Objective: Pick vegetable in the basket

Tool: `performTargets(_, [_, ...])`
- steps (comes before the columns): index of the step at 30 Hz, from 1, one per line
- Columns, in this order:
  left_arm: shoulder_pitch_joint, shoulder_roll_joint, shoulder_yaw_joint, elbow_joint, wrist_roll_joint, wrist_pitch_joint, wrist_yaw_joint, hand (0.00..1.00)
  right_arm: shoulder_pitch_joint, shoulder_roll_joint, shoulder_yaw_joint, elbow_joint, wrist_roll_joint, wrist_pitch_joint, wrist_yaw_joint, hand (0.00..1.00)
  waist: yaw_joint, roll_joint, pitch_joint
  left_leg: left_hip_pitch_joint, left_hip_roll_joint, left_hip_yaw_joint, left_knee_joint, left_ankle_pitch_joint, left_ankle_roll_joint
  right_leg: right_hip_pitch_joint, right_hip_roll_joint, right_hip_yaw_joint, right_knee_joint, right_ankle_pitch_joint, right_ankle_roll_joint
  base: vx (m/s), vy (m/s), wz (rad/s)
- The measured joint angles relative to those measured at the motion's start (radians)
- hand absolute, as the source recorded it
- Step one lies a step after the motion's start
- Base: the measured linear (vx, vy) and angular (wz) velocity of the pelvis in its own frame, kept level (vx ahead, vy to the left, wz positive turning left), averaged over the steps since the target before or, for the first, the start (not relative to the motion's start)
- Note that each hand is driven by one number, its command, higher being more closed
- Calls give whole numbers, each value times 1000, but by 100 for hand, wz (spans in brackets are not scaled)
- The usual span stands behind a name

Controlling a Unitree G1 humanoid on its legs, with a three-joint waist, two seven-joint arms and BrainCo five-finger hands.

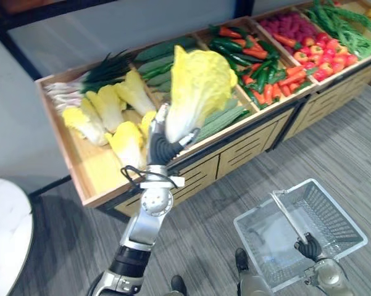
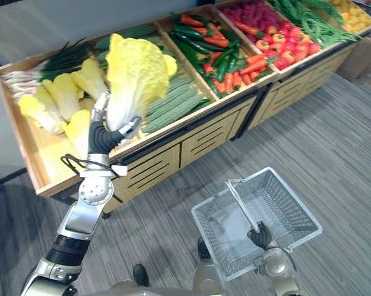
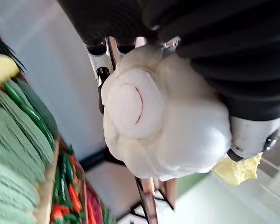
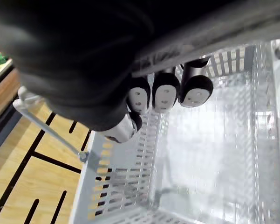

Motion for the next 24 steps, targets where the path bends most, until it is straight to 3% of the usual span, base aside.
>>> performTargets(5, [-4,36,-94,63,-1,-38,-60,100,-64,-109,134,-66,0,-2,75,100,-1,2,-9,67,3,150,30,-61,-14,0,33,143,0,8,10,51,-3,-87])
performTargets(13, [-13,88,-241,131,-11,-80,-139,100,-201,-140,277,-146,3,-10,104,100,2,2,-17,126,60,357,157,-175,-56,-2,112,315,4,19,11,50,-38,-74])
performTargets(24, [-52,166,-348,167,-74,-139,-219,100,-302,-281,417,-319,6,-35,122,100,1,9,-28,128,166,480,335,-273,-95,-9,179,374,17,19,10,17,-16,-26])
